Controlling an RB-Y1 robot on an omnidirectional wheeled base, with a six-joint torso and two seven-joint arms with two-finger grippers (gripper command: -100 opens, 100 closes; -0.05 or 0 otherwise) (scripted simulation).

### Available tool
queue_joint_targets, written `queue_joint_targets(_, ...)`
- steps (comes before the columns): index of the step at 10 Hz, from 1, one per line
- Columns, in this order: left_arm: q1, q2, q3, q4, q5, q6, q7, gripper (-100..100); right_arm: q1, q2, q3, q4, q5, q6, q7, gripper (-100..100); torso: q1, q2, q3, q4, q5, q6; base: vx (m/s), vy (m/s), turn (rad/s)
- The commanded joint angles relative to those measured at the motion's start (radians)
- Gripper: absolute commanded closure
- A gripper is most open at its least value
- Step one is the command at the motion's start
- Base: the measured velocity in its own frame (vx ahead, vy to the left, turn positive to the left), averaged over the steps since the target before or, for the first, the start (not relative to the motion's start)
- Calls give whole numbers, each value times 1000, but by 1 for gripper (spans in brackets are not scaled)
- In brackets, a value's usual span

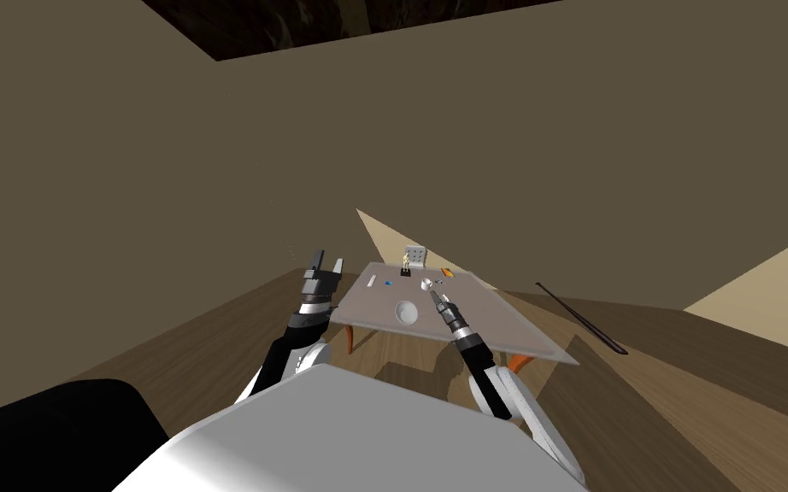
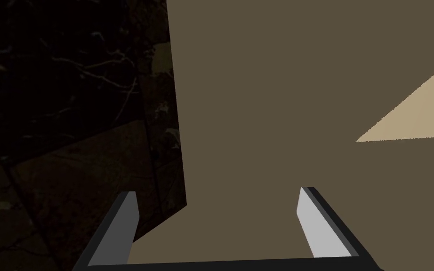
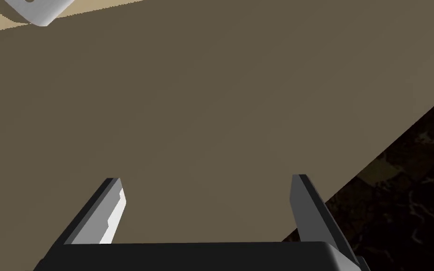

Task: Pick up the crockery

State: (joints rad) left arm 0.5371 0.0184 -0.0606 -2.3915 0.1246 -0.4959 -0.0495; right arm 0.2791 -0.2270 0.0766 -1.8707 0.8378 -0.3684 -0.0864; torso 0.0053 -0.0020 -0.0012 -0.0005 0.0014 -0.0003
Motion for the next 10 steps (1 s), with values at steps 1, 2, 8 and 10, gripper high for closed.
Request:
queue_joint_targets(1, 0, 0, 0, 0, 0, 0, 0, 0, -3, 5, -3, 16, 36, -11, 8, -100, 0, 0, 0, 0, 0, 0, 5, 45, 4)
queue_joint_targets(2, 0, 0, 0, 0, 0, 0, 0, 0, -28, -6, -1, 65, 72, -7, 17, -100, -2, 1, 0, 0, 0, 0, 21, 65, -67)
queue_joint_targets(8, 0, 0, 0, 0, 0, 0, 0, 0, -82, -26, 6, 170, 243, -3, 35, -100, 0, 0, 0, 0, 0, 0, 6, 72, -46)
queue_joint_targets(10, 0, 0, 0, 0, 0, 0, 0, 0, -111, -35, 10, 215, 297, -2, 45, -100, -3, 1, 0, 0, 0, 0, 7, 51, -24)
